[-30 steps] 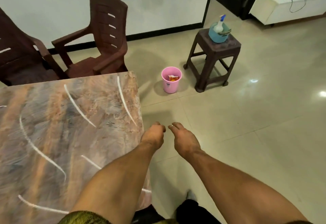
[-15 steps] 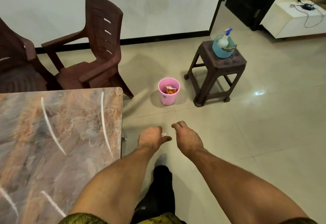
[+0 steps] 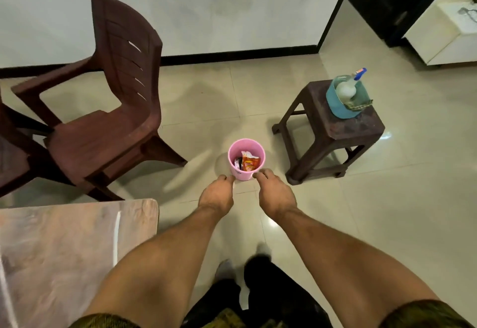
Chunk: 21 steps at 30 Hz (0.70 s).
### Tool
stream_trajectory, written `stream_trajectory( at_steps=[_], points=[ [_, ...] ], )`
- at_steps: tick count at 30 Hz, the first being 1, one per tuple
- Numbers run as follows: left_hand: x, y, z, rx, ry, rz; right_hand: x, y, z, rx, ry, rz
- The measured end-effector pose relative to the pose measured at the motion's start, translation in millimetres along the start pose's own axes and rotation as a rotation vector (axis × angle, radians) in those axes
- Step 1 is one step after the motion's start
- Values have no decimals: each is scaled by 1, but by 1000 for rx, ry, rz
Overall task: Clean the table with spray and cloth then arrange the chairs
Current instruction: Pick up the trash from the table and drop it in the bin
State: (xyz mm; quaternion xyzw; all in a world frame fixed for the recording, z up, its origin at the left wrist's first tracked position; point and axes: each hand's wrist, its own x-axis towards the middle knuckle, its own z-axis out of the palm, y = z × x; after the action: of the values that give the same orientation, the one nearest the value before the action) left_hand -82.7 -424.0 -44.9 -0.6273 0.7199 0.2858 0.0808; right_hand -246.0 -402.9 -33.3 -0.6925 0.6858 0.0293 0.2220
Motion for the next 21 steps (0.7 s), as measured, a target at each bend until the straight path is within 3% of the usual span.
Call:
stream_trajectory(
  at_steps=[10,17,21],
  points=[
    [212,4,-20,162,41,-47,226,71,-14,-102,-133,-128],
    [343,-10,33,136,-62,-144,361,118,61,-119,-310,-159],
    [394,-33,75,141,-71,-173,417,130,115,-109,-321,-217]
  ],
)
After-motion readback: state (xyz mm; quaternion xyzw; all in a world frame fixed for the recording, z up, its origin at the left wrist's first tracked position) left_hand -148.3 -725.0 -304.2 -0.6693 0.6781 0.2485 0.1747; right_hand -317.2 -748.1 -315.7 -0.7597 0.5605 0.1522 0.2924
